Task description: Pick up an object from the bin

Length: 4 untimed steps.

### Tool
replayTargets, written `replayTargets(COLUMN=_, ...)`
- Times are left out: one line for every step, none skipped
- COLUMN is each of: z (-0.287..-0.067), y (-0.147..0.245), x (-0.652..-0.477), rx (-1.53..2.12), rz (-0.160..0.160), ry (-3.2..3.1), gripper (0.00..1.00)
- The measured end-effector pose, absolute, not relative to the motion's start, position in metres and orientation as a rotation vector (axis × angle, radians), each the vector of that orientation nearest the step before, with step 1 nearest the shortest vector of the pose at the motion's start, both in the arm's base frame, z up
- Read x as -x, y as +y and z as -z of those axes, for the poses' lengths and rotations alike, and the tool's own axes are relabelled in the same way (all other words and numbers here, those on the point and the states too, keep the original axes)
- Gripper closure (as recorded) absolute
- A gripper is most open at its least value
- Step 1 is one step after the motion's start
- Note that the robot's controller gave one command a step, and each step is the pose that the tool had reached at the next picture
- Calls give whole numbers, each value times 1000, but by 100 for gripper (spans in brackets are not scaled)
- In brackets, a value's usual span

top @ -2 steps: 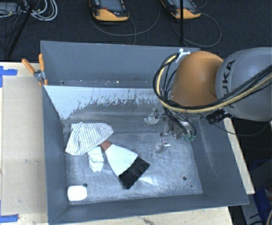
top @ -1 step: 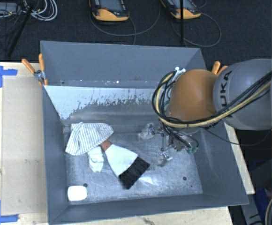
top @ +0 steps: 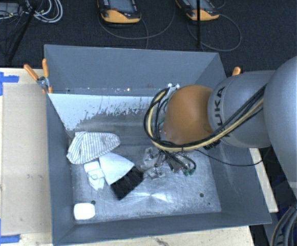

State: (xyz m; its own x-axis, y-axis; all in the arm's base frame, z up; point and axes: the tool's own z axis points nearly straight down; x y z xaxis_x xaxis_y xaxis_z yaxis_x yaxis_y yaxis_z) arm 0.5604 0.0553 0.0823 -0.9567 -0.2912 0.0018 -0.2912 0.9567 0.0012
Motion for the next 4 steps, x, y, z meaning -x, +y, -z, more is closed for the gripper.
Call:
replayTargets(z=-82, y=55, x=-560, rx=-462, rz=1, ry=-3106, gripper=100)
replayTargets(z=-241, y=58, x=-570, rx=-957, rz=2, ry=-2992, gripper=100)
replayTargets(z=-269, y=58, x=-573, rx=-1031, rz=-1, ry=-2974, gripper=100)
replayTargets(z=-228, y=60, x=-568, rx=-986, rz=-2, ry=-2989, gripper=100)
